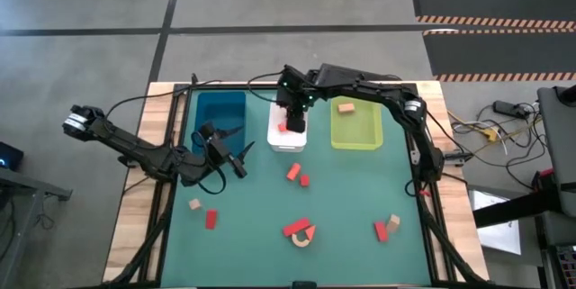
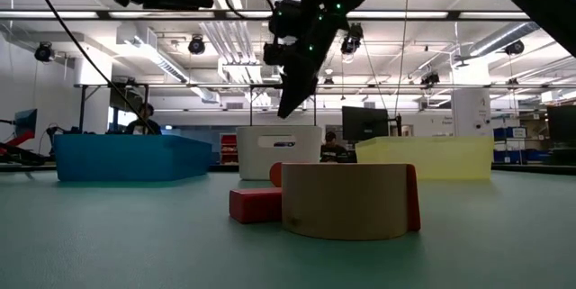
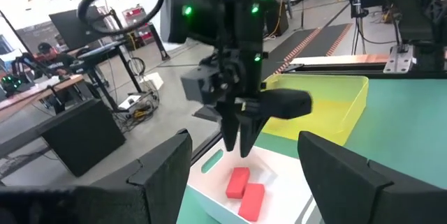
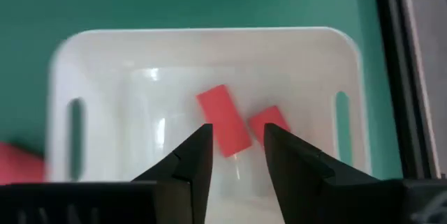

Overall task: Sort & place blocks by color
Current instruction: Put the bottom left red block into the blue bin

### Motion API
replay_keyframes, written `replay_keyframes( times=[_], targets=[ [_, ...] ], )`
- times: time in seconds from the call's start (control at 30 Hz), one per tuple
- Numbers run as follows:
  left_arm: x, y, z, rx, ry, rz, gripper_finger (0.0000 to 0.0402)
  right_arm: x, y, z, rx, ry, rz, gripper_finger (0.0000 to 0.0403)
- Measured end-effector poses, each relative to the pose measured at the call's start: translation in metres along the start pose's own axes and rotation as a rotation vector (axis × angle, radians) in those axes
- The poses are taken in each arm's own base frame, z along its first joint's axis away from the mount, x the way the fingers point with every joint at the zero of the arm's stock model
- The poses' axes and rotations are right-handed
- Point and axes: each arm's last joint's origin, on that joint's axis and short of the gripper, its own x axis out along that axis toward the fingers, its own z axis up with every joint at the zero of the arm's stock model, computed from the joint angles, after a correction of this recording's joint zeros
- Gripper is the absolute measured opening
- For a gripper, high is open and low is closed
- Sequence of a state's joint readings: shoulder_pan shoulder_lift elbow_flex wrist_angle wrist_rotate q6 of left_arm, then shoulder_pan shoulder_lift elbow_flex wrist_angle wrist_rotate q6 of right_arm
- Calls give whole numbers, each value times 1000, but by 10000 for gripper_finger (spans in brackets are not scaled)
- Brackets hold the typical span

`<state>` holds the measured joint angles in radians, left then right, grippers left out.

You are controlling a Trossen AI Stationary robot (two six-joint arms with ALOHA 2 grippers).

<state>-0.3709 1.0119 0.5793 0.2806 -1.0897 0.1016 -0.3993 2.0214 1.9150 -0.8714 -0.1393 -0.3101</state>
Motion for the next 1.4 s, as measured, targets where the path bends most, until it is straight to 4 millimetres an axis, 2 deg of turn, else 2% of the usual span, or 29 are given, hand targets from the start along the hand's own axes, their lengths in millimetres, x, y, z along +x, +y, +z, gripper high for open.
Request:
replay_keyframes(
  times=[0.5,0.73,1.03,1.4],
  targets=[
    [-3,-2,0,-117,-2,-24,245,-43,85,11,-139,-36,81,63],
    [-7,-5,0,-144,-6,-46,245,-43,118,1,-174,-79,112,54],
    [-10,-7,0,-169,-8,-63,244,-38,145,-16,-185,-133,138,54],
    [-14,-10,0,-240,-7,-93,244,-30,160,-42,-172,-261,145,54]
  ],
)
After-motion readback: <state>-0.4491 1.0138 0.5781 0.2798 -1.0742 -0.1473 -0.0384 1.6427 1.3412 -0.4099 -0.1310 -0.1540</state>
